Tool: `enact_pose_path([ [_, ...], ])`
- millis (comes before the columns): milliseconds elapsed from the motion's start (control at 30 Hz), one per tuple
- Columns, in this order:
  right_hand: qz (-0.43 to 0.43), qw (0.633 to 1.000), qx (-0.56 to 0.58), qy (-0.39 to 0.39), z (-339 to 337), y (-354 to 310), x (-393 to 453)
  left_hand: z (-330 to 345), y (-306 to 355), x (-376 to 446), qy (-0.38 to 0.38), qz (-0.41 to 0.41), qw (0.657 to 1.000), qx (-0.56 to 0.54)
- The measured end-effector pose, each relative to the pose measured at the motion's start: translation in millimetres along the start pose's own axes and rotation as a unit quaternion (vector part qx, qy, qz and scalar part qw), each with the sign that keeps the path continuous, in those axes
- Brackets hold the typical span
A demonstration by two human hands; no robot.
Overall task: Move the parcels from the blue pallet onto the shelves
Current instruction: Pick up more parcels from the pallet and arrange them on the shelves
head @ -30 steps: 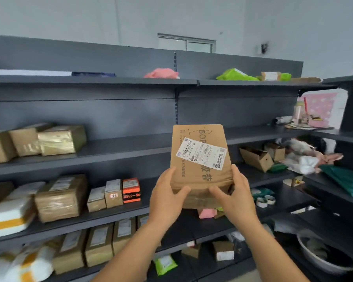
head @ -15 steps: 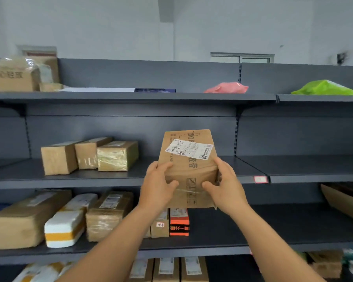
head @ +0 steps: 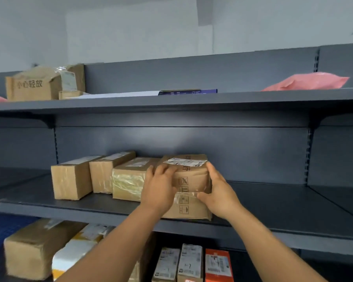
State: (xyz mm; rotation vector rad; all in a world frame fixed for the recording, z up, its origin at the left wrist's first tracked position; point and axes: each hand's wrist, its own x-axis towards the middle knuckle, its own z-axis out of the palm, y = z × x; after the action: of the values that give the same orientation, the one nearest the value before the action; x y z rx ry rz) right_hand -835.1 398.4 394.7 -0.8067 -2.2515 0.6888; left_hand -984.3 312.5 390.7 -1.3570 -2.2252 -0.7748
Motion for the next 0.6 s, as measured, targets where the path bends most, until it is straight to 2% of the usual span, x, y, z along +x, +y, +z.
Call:
enact_pose_path([
  [100,-0.008,0.999,-0.015,-0.033,21,-2,28,10,-16,18,0.026,0.011,0.996,0.08],
  [233,-0.004,0.998,-0.021,-0.062,45,-8,57,18,-38,34,0.041,0.0,0.994,0.106],
  [433,0.011,0.996,0.007,-0.089,70,-22,74,16,-64,37,-0.02,-0.023,0.99,0.138],
  [600,0.012,0.997,0.0,-0.082,82,-31,57,6,-65,19,-0.046,0.006,0.991,0.127],
])
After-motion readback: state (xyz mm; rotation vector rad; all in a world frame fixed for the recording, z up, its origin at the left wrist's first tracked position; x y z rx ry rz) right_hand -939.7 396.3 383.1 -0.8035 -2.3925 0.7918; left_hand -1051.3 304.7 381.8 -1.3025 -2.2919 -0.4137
